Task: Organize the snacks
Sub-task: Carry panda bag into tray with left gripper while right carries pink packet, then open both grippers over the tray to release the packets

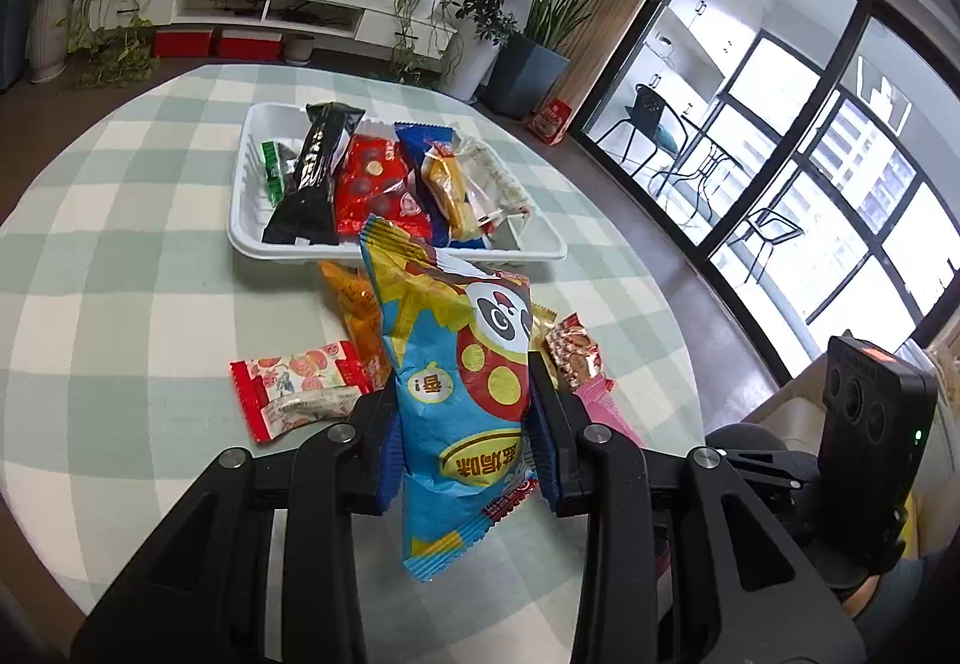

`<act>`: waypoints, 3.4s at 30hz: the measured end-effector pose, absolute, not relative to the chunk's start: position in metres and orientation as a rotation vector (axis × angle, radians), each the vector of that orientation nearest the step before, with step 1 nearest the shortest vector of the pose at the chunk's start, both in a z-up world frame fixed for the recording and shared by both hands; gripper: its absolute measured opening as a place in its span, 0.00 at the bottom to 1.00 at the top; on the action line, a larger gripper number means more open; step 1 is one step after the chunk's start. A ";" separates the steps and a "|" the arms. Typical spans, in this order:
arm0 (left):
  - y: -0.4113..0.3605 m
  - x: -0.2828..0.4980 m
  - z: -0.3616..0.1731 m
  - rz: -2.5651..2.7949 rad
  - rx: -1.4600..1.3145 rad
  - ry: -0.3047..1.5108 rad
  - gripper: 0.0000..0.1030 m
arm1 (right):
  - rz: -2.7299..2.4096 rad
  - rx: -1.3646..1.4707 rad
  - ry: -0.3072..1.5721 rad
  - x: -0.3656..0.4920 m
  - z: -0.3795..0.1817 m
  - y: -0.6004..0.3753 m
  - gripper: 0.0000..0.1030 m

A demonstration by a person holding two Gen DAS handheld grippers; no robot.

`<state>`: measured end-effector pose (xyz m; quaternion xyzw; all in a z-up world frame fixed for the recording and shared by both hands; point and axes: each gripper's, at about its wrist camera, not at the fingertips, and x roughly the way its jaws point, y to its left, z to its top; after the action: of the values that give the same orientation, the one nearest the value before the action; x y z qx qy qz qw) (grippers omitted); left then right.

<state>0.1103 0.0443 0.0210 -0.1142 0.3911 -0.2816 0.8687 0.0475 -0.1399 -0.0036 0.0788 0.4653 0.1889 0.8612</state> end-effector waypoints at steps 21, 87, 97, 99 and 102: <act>0.033 0.191 0.086 -0.596 -0.194 0.745 0.31 | 0.359 0.293 0.782 0.144 0.077 -0.225 0.20; -0.002 0.330 -0.004 -0.529 -0.087 0.844 0.55 | 0.248 0.119 1.008 0.312 -0.023 -0.185 0.45; 0.010 0.314 0.003 -0.519 -0.102 0.820 0.65 | 0.237 0.106 0.927 0.292 0.005 -0.190 0.57; 0.013 0.311 0.003 -0.516 -0.104 0.815 0.65 | 0.237 0.104 0.917 0.289 0.007 -0.190 0.58; 0.018 0.305 0.004 -0.512 -0.108 0.803 0.66 | 0.243 0.107 0.909 0.283 0.010 -0.189 0.58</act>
<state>0.3052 0.0179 0.0039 -0.0521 0.3865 -0.2464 0.8872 0.2835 -0.1893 0.0095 0.0516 0.4376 0.1169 0.8900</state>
